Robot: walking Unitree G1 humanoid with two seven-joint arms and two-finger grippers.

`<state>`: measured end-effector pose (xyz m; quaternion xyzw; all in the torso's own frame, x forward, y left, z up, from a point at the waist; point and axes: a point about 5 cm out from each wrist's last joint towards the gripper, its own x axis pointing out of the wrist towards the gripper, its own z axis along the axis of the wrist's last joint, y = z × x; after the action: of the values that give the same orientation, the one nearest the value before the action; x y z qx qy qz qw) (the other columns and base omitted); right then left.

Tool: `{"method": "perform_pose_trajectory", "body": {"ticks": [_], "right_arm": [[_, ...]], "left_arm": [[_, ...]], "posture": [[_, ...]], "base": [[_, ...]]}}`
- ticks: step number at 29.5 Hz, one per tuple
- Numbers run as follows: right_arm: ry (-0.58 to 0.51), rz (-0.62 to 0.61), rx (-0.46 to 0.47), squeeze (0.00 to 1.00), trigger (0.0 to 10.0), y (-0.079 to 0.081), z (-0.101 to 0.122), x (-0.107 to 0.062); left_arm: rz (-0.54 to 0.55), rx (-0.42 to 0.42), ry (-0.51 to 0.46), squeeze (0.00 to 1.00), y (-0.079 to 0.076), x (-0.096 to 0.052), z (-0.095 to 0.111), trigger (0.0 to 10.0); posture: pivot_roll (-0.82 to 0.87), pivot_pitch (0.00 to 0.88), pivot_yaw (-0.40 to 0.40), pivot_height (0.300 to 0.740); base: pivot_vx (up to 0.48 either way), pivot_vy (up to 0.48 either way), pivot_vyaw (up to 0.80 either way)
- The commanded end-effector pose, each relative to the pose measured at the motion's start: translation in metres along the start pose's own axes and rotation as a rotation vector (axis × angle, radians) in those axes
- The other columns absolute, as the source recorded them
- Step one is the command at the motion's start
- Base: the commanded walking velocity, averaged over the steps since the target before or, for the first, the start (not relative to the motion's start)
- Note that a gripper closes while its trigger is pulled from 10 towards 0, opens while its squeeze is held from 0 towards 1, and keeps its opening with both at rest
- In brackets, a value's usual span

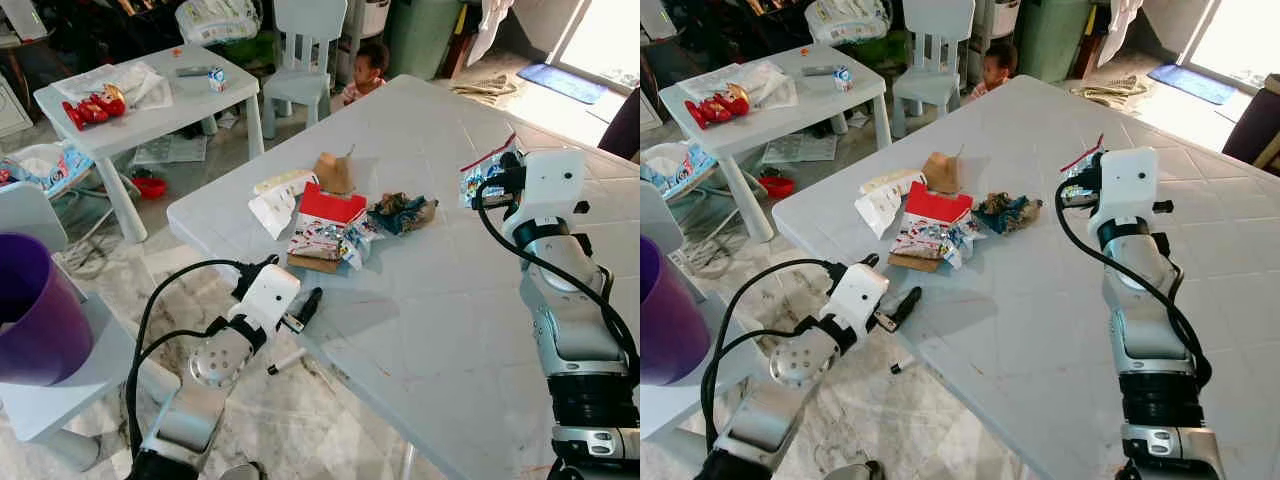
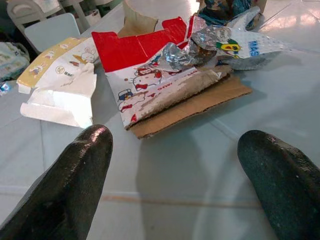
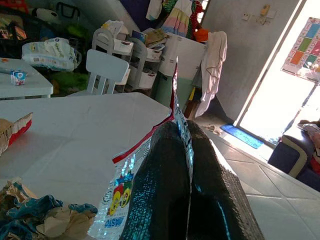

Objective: Picking trash to rubbish bin

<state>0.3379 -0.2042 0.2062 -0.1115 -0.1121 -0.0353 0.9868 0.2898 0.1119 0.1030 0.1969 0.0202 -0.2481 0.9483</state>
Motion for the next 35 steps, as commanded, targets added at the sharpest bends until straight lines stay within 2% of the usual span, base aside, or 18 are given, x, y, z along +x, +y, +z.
{"method": "perform_pose_trajectory", "body": {"ticks": [1, 9, 14, 15, 16, 17, 18, 19, 23, 35], "right_arm": [[-0.008, 0.001, -0.007, 0.00, 0.0, -0.003, 0.003, 0.000], [-0.011, 0.001, -0.012, 0.00, 0.0, -0.005, 0.004, -0.001], [-0.006, -0.002, -0.016, 0.00, 0.0, -0.007, 0.003, -0.003], [-0.005, -0.002, -0.015, 0.00, 0.0, -0.006, 0.003, -0.004], [-0.005, -0.002, -0.015, 0.00, 0.0, -0.006, 0.003, -0.004], [-0.005, -0.002, -0.015, 0.00, 0.0, -0.006, 0.003, -0.004], [-0.005, -0.002, -0.015, 0.00, 0.0, -0.006, 0.003, -0.004], [-0.003, -0.001, -0.014, 0.00, 0.0, -0.006, 0.003, -0.005], [0.003, 0.000, -0.014, 0.00, 0.0, -0.006, 0.002, -0.006], [0.013, 0.006, -0.007, 0.00, 0.0, -0.005, 0.000, -0.008]], "left_arm": [[-0.016, 0.028, 0.027, 0.00, -0.001, 0.005, -0.006, 10.0], [-0.033, 0.086, 0.019, 0.00, -0.001, 0.021, -0.005, 10.0], [-0.036, 0.070, 0.032, 0.00, 0.000, 0.028, -0.010, 10.0], [-0.040, 0.066, 0.027, 0.00, 0.000, 0.031, -0.010, 6.2], [-0.040, 0.066, 0.027, 0.00, 0.000, 0.031, -0.010, 6.2], [-0.048, 0.064, 0.020, 0.00, -0.001, 0.034, -0.010, 1.1], [-0.054, 0.063, 0.017, 0.00, -0.001, 0.035, -0.009, 1.1], [-0.059, 0.065, 0.008, 0.00, -0.002, 0.037, -0.008, 0.0], [-0.054, 0.065, -0.009, 0.00, -0.001, 0.042, -0.005, 0.0], [-0.061, 0.049, -0.040, 0.00, -0.001, 0.043, -0.003, 0.0]], "posture": [[0.00, 0.093, -0.105, 0.740], [-0.01, 0.096, -0.106, 0.740], [-0.02, 0.102, -0.105, 0.740], [-0.02, 0.107, -0.106, 0.740], [-0.02, 0.107, -0.106, 0.740], [-0.02, 0.110, -0.106, 0.740], [-0.02, 0.110, -0.106, 0.740], [-0.02, 0.113, -0.108, 0.740], [-0.03, 0.119, -0.109, 0.740], [-0.02, 0.129, -0.107, 0.740]], "base": [[0.000, 0.000, 0.00], [0.000, 0.000, 0.00], [0.000, 0.000, 0.00], [0.000, 0.000, 0.00], [0.000, 0.000, 0.00], [0.000, 0.000, 0.00], [0.000, 0.000, 0.00], [0.000, 0.000, 0.00], [0.000, 0.000, 0.00], [0.000, 0.000, 0.00]]}}
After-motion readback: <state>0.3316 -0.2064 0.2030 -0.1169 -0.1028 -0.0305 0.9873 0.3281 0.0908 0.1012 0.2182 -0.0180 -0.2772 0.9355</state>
